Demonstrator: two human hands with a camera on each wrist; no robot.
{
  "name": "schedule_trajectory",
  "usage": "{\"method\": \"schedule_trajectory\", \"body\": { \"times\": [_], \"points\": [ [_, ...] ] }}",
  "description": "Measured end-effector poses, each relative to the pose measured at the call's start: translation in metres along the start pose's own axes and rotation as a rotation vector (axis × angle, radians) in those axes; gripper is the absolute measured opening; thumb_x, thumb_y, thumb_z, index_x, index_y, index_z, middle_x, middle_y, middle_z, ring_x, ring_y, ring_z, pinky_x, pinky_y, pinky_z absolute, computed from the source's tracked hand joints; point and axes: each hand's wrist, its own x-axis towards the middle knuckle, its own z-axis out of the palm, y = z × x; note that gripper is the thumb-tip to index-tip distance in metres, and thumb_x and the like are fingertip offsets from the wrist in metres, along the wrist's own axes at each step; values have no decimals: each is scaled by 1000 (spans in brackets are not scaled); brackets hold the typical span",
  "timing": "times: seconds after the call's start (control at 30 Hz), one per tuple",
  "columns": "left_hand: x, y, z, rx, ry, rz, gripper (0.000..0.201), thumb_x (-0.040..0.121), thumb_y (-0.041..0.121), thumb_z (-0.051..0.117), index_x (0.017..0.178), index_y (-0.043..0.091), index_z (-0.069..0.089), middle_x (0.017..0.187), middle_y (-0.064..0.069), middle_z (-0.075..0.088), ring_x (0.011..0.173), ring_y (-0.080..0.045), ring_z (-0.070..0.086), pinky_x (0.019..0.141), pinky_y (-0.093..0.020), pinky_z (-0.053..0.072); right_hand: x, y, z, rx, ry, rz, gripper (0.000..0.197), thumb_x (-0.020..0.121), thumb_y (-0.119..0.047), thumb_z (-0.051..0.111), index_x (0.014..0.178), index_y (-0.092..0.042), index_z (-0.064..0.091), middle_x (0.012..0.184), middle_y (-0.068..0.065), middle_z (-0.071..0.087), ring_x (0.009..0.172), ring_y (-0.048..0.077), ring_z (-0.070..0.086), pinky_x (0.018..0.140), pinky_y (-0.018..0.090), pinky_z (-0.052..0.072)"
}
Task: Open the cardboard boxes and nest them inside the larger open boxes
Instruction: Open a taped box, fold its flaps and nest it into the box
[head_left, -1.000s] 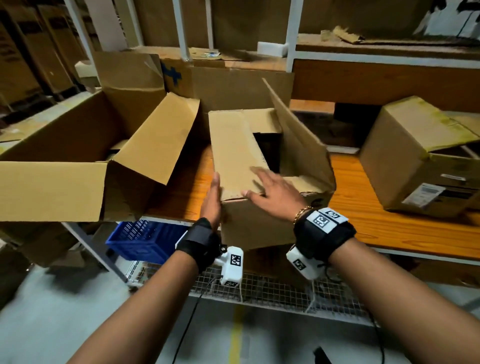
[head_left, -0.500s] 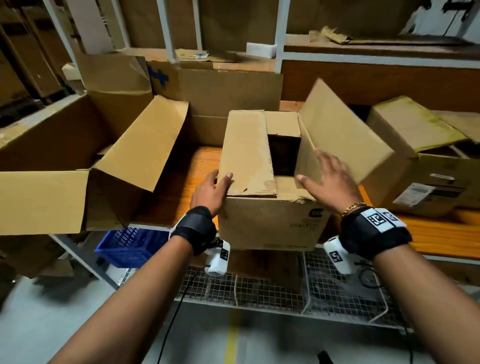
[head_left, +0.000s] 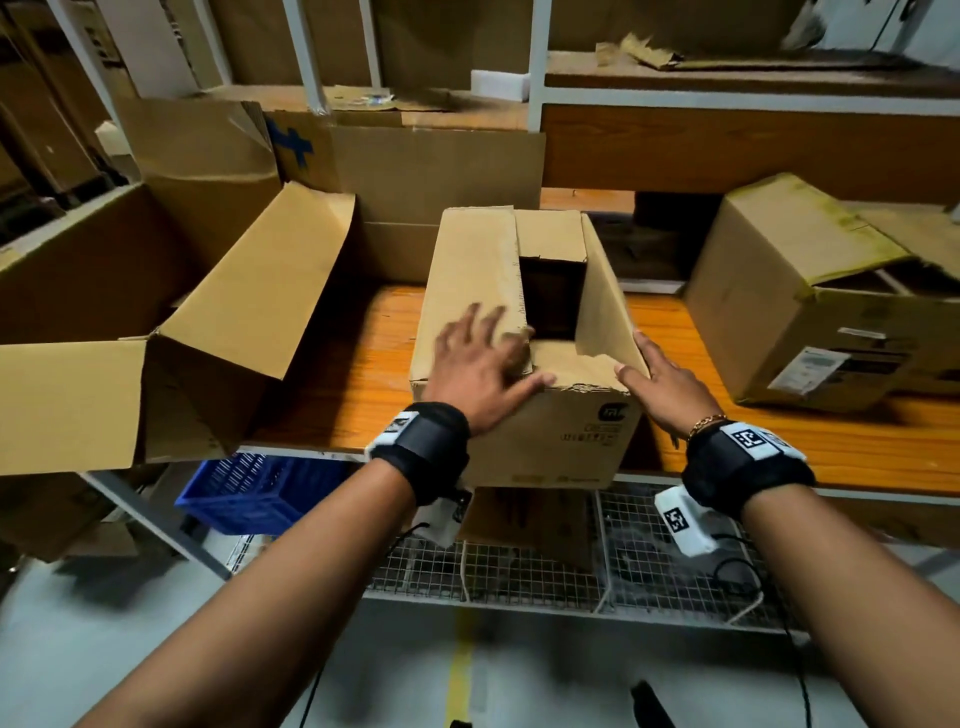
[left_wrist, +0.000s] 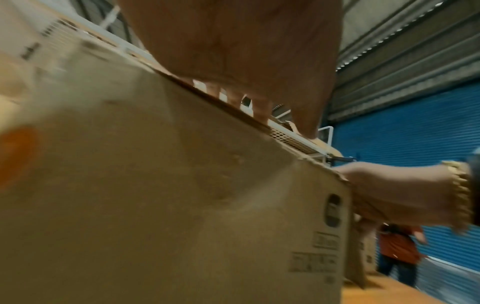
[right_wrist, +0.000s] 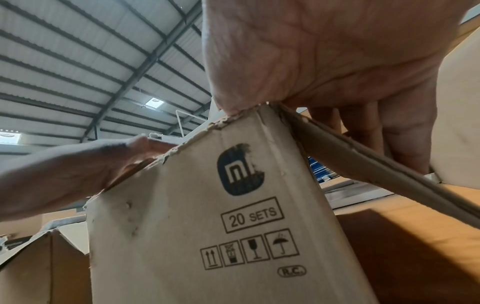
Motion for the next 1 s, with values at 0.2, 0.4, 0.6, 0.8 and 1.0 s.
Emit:
{"method": "schedule_trajectory", "body": {
  "times": [0.2,0.4,0.6,0.8,1.0],
  "points": [
    [5,20,-5,193,-71,129,58,90,72,23,121,35,55,157,0,29,150,-28,-4,118,-56,-1,-3,-1,3,-63,57,41,62,95,-60,32,153,-48,13,157,1,35,132,36,45,101,45,40],
    [-4,-43,-64,172,413,-103,50,76,38,63,124,31,53,156,-6,27,147,-32,14,110,-49,20,-4,-11,-1,-159,77,-49,55,98,-44,36,152,-39,25,163,0,17,144,30,26,113,47,28],
    [-38,-101,-33,213,247,-409,43,87,41,49,130,38,54,163,-1,10,149,-32,-6,117,-56,-4,1,-33,-15,-405,-37,-207,43,101,-40,37,142,-33,49,163,6,21,151,23,11,121,41,11],
    [-41,-74,13,-412,-42,-375,64,92,64,30,147,31,39,162,-7,19,146,-29,24,117,-46,25,21,-70,-14,-709,-260,-64,88,85,-83,7,148,-33,42,163,10,19,152,29,-2,117,49,-8],
    [-39,-73,10,-440,-110,-373,61,97,62,32,150,33,33,163,-5,12,144,-28,28,113,-41,29,46,-77,-22,-459,-154,96,105,72,-92,7,144,-28,46,156,16,30,146,36,18,116,53,9]
  ]
}}
